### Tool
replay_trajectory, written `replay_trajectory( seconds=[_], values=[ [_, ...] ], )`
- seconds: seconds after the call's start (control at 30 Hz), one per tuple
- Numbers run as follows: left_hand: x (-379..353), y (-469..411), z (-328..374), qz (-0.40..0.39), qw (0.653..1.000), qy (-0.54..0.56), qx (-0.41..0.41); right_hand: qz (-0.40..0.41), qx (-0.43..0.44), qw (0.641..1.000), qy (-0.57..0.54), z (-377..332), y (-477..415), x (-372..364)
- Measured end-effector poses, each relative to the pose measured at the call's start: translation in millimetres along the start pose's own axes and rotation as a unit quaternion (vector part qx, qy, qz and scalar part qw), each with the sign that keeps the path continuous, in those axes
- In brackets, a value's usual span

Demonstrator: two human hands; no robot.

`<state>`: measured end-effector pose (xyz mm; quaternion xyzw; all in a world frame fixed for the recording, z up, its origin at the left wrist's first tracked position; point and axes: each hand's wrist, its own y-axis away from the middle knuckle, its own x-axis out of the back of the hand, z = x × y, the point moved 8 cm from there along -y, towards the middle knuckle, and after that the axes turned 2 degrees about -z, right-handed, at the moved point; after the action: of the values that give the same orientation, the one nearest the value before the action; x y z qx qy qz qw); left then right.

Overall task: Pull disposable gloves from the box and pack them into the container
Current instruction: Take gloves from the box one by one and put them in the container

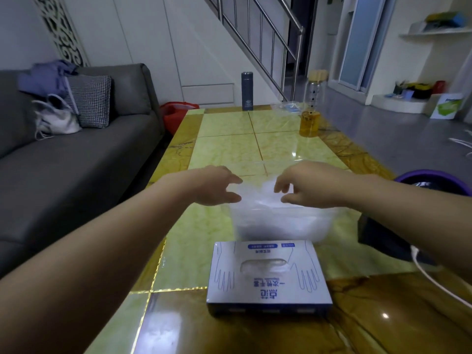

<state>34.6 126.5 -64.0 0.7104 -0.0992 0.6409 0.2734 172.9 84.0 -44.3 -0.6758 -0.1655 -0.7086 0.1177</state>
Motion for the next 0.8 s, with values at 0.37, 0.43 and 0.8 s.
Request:
replay_trajectory(
  seconds=[0.37,0.43,0.8],
  values=[
    [-36.5,64.1,38.2,0.057,0.992,0.092,-0.064,-0.116,0.098,0.988,0.031,-71.0,40.1,-99.7],
    [-69.8,65.5,40.5,-0.03,0.994,0.093,-0.039,-0.123,0.097,0.987,0.04,-70.2,37.2,-108.6],
    [-103.7,62.9,41.2,-0.095,0.993,0.064,-0.025,-0.059,0.097,0.993,0.035,-77.1,27.2,-110.0]
  ],
)
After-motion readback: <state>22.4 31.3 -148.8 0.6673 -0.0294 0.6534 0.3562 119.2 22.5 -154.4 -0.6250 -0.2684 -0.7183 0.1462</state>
